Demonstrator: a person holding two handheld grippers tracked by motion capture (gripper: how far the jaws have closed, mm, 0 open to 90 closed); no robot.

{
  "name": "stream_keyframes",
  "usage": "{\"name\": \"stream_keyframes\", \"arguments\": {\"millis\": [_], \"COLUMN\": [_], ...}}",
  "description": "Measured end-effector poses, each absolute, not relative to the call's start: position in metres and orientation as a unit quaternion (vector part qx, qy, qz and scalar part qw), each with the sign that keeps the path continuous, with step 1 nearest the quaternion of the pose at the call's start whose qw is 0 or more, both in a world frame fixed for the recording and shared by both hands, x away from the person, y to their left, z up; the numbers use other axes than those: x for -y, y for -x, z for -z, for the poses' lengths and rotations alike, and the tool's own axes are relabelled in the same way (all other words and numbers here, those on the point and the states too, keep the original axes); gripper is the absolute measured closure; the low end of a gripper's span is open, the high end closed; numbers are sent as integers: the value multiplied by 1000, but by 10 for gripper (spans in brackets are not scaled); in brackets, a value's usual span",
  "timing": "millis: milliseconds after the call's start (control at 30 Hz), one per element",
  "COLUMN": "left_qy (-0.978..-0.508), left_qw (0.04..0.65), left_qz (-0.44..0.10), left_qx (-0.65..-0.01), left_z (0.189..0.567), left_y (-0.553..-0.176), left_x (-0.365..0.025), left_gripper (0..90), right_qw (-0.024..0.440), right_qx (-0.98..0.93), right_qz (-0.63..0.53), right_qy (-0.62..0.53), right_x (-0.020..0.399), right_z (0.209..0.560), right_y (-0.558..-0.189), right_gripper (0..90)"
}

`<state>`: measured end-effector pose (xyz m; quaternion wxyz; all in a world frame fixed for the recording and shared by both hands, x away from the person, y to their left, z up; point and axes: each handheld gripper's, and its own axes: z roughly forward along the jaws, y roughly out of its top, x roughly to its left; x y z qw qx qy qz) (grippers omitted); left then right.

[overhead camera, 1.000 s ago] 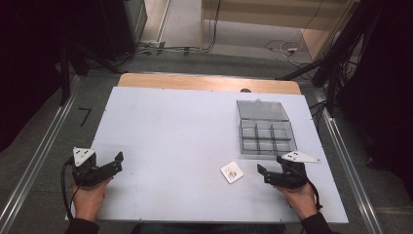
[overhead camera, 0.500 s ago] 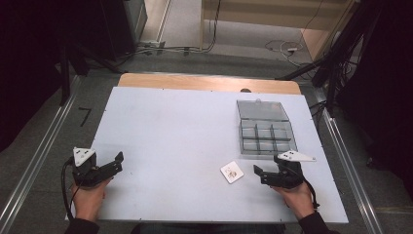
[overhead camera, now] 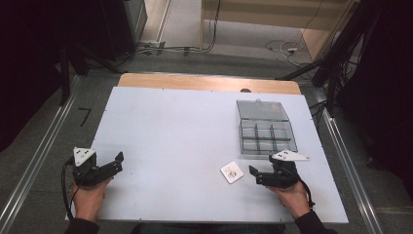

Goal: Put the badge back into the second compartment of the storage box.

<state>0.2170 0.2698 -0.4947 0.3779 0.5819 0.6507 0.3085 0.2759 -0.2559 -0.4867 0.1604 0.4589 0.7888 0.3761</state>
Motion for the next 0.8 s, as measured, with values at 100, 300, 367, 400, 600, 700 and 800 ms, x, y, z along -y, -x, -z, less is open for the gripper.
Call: {"name": "stream_keyframes", "arguments": {"millis": [100,300,367,400,600,700,800], "left_qy": [-581,-581,-581,-581,-581,-582,-582], "left_qw": [379,379,379,379,379,379,379], "left_qz": [-309,-308,-308,-308,-308,-308,-308], "left_qx": [-651,-651,-651,-651,-651,-650,-650], "left_z": [495,495,495,495,494,495,494], "left_y": [-217,-217,-217,-217,-217,-217,-217], "left_x": [-270,-270,-270,-270,-270,-270,-270], "left_gripper": [91,91,91,91,91,91,91], "right_qw": [160,159,160,160,156,155,155], "right_qx": [-790,-793,-794,-794,-799,-802,-804], "right_qz": [-377,-375,-374,-374,-372,-370,-369], "right_qy": [-457,-453,-452,-451,-445,-443,-441], "right_x": [254,250,249,248,242,239,236], "right_z": [487,488,489,489,491,492,492], "right_y": [-276,-277,-277,-277,-277,-277,-276], "right_gripper": [93,93,94,93,94,94,94]}}
